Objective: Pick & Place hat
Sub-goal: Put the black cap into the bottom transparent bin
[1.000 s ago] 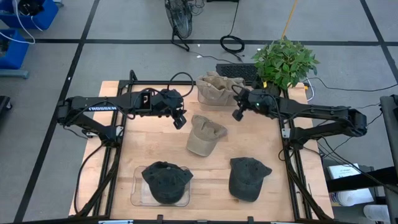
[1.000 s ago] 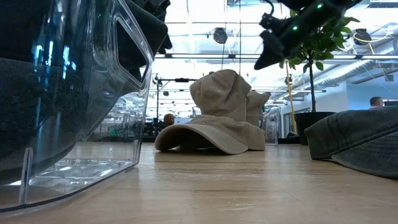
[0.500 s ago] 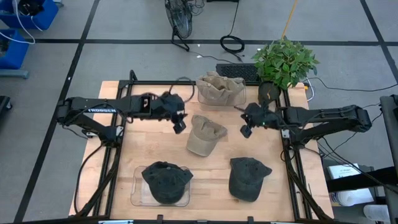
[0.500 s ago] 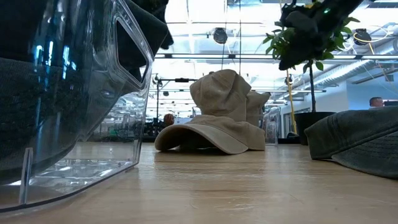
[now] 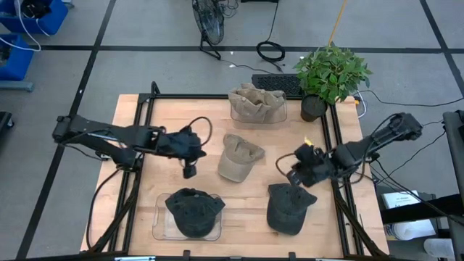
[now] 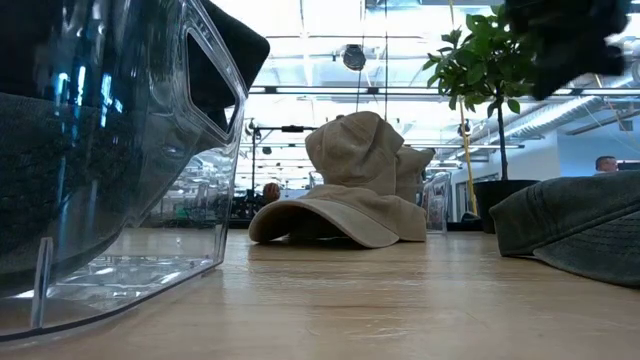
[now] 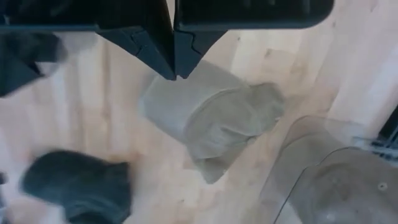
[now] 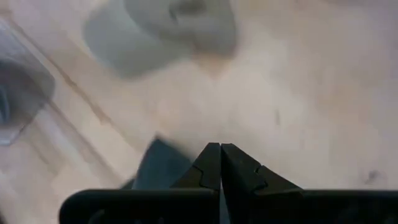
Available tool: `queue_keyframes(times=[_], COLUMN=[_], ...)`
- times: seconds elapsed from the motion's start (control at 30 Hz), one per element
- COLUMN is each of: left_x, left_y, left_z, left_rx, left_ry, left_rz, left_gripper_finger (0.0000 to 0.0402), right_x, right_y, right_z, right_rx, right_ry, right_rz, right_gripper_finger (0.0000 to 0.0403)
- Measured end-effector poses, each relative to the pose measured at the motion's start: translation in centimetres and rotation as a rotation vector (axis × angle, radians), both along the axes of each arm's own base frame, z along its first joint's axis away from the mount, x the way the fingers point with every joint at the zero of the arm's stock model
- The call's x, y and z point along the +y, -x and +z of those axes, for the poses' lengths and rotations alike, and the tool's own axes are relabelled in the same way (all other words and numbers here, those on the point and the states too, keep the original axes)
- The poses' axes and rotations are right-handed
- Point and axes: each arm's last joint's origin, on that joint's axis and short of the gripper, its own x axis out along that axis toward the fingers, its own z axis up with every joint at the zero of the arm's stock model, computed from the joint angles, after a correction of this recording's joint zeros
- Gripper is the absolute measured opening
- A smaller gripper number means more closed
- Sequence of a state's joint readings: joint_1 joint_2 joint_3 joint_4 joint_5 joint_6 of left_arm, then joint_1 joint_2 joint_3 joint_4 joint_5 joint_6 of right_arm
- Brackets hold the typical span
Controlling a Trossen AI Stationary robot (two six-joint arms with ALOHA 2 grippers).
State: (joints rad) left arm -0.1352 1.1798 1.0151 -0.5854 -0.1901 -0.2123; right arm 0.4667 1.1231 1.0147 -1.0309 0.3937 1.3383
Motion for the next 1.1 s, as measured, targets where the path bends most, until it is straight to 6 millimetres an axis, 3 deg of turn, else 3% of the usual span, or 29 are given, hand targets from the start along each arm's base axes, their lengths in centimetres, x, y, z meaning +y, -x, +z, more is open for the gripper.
queue_keyframes(times=[0.17, 0.43, 0.77, 0.93, 1.1], left_x=[-0.7, -1.4, -2.0, -2.0, -2.0], left_y=[2.3, 3.5, 3.3, 3.2, 3.2], left_z=[0.2, -1.4, -3.4, -3.4, -3.4], left_rx=[-0.055, -0.034, -0.073, -0.085, -0.088], left_ry=[0.017, 0.033, 0.066, 0.084, 0.082], left_rz=[-0.029, -0.041, -0.044, -0.031, -0.034], left_gripper_finger=[0.0012, 0.0012, 0.0005, 0.0021, 0.0007], right_x=[2.3, 4.6, 5.5, 5.1, 5.1], right_y=[1.5, 3.6, 4.3, 4.7, 4.6], right_z=[-0.3, -1.9, -4.9, -6.7, -9.0], right_rx=[0.209, 0.284, 0.261, 0.276, 0.204], right_ry=[-0.184, -0.271, -0.311, -0.288, -0.375], right_rz=[-0.161, -0.277, -0.265, -0.272, -0.245], right_gripper_finger=[0.0000, 0.0014, 0.0130, 0.0194, 0.0244])
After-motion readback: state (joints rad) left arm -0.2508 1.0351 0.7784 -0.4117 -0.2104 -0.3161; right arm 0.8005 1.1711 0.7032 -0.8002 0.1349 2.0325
